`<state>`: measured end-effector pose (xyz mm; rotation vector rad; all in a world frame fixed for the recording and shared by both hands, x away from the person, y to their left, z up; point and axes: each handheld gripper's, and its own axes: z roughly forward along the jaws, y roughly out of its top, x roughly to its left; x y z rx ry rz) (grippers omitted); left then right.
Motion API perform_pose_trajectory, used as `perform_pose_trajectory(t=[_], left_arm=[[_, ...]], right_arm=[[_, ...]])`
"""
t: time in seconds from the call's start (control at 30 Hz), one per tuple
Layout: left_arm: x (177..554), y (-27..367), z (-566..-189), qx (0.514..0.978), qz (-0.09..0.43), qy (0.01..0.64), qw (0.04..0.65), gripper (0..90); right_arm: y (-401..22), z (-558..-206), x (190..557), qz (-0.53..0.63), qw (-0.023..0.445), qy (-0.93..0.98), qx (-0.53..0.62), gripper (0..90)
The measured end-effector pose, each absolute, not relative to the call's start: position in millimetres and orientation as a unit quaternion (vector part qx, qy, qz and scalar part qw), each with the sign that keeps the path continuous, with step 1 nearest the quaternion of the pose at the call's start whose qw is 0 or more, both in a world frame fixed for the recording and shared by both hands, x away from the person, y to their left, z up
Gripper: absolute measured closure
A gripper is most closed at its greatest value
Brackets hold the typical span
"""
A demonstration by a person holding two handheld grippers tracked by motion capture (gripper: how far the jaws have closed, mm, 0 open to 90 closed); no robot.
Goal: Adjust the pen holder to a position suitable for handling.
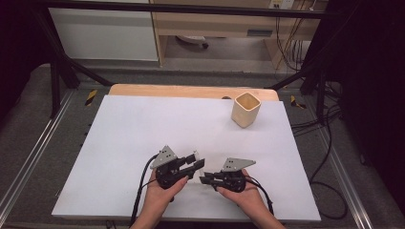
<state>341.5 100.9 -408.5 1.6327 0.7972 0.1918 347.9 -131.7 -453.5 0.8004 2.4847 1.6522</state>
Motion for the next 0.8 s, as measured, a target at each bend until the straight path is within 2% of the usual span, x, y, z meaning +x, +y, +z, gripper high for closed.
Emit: perform_pose_trajectory(t=[0.8], left_arm=[[343.5, 102.2, -412.2, 0.710, 0.067, 0.346, 0.610, 78.0]], right_arm=[[-129.9, -455.9, 347.5, 0.536, 0.017, 0.803, 0.261, 78.2]])
